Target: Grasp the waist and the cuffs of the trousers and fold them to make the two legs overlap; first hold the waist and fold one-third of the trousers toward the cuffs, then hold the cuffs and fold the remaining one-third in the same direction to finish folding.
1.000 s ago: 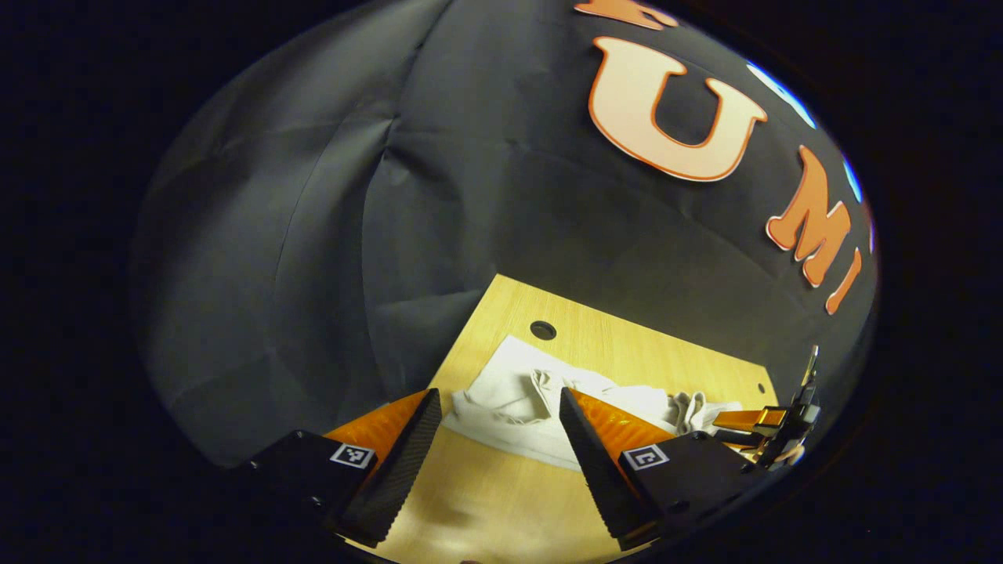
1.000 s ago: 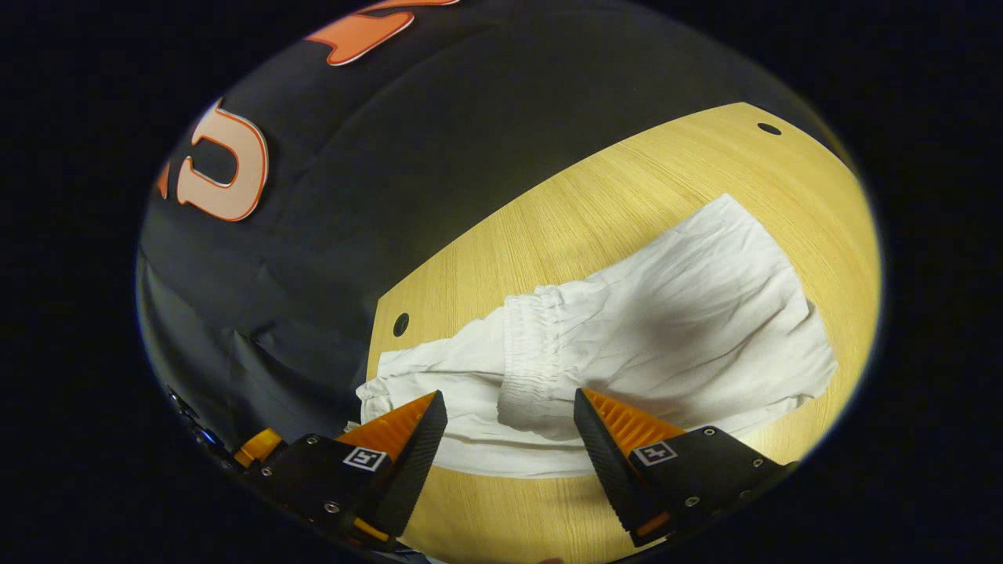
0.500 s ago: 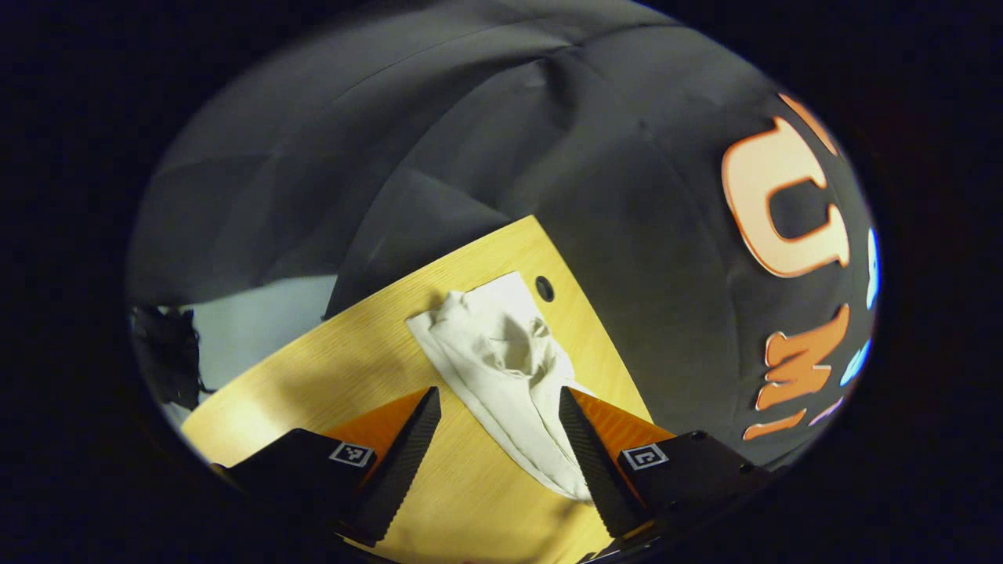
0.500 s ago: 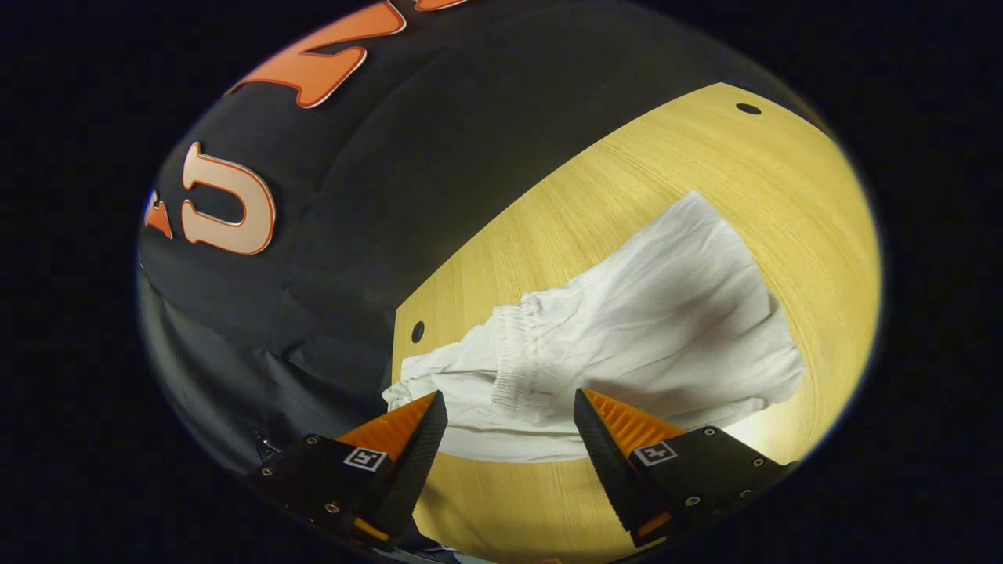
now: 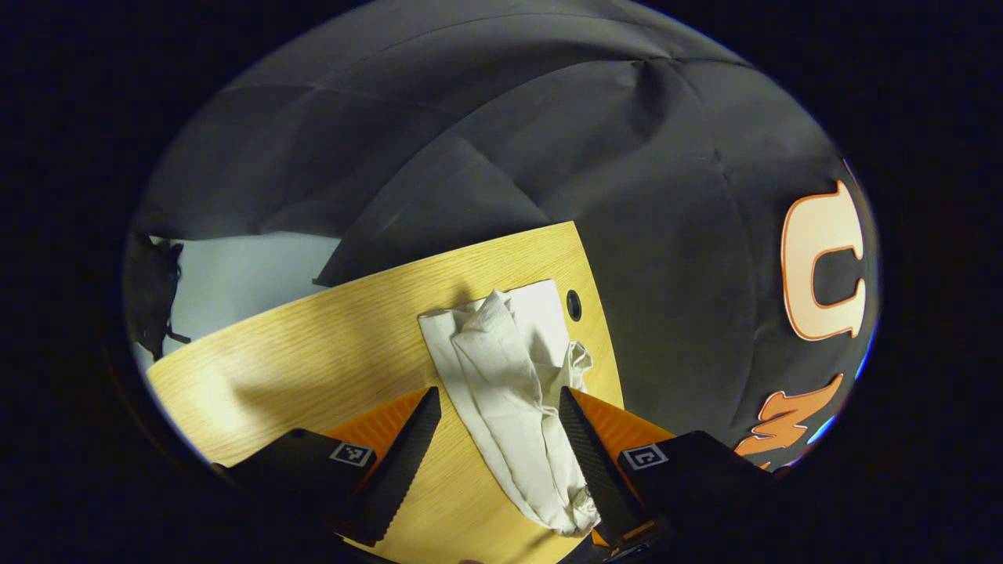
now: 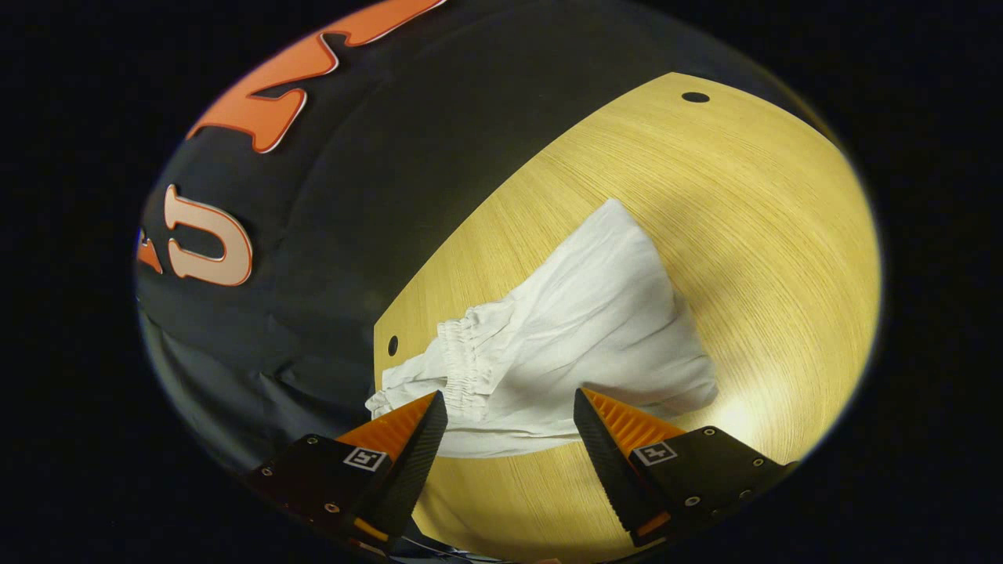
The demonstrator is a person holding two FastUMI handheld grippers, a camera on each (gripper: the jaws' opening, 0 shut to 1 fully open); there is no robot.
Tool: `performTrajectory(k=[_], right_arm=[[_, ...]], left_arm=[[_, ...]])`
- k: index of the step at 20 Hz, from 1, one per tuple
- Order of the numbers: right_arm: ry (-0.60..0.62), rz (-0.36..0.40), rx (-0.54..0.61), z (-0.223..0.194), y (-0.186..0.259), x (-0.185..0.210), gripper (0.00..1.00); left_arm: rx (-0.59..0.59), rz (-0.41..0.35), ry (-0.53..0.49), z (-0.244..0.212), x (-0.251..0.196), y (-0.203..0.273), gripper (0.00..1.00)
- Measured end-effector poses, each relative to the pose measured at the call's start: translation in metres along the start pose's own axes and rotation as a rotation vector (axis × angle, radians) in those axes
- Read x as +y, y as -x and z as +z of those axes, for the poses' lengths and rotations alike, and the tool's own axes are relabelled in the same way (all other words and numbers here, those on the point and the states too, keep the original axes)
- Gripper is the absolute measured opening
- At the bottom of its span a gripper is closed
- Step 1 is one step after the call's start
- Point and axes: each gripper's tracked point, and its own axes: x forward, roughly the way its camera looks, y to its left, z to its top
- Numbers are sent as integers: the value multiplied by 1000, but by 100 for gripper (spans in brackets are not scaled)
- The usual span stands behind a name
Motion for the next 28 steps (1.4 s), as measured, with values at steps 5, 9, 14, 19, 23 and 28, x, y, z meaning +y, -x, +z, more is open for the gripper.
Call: performTrajectory(k=[5,9,14,19,23,28], right_arm=[[-13,-11,3,0,1,-9,98],[-28,-17,1,1,-2,-14,98],[-47,-19,3,1,-4,-18,98],[-60,-23,13,-2,-6,-21,98],[-55,-24,6,-2,-4,-22,98],[-58,-8,3,-3,0,-21,98]], left_arm=[[-11,38,-2,11,5,-23,99],[-2,71,33,8,11,-25,99],[-2,40,21,12,3,-33,99],[11,94,7,13,8,-59,81],[10,105,14,14,9,-70,16],[-16,48,-30,20,-15,-65,4]])
